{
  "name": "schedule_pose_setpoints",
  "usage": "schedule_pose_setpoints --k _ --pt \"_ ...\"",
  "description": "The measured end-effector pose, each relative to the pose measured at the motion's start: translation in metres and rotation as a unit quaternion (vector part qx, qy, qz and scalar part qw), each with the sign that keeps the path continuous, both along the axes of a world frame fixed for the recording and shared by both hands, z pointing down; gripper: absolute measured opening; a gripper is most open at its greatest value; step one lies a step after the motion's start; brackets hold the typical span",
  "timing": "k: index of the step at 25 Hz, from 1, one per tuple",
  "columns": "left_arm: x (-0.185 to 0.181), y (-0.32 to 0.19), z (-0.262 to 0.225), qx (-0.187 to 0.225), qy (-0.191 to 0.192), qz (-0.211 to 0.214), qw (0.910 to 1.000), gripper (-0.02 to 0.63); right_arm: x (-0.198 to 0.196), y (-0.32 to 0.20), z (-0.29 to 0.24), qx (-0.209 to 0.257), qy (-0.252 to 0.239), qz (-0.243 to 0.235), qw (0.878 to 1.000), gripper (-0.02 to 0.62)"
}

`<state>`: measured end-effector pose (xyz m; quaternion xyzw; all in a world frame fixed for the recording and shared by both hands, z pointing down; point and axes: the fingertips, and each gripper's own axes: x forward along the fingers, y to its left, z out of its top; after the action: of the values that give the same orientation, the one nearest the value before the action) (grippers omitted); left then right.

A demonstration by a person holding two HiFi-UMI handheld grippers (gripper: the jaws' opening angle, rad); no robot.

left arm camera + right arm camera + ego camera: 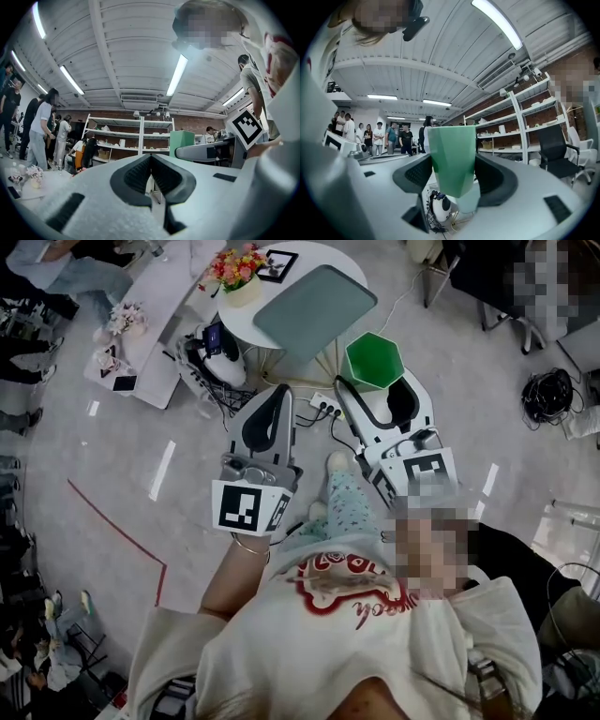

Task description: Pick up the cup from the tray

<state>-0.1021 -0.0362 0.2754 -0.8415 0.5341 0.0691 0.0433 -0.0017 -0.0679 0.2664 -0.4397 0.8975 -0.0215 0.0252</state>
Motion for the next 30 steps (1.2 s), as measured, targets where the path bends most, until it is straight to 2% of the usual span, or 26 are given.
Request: schedule_pose_setpoints --k 7,30 --pt "0.012 0.035 -0.015 0.014 -0.001 -0.006 0.9999 0.013 0.012 0.038 -0.013 0.012 0.001 -0.010 1.000 0.293" --pt "0.052 0.054 -0.022 0.022 0.001 -0.002 0.9997 0.013 0.040 0.058 -0.017 0.024 0.006 -0.017 1.000 0.293"
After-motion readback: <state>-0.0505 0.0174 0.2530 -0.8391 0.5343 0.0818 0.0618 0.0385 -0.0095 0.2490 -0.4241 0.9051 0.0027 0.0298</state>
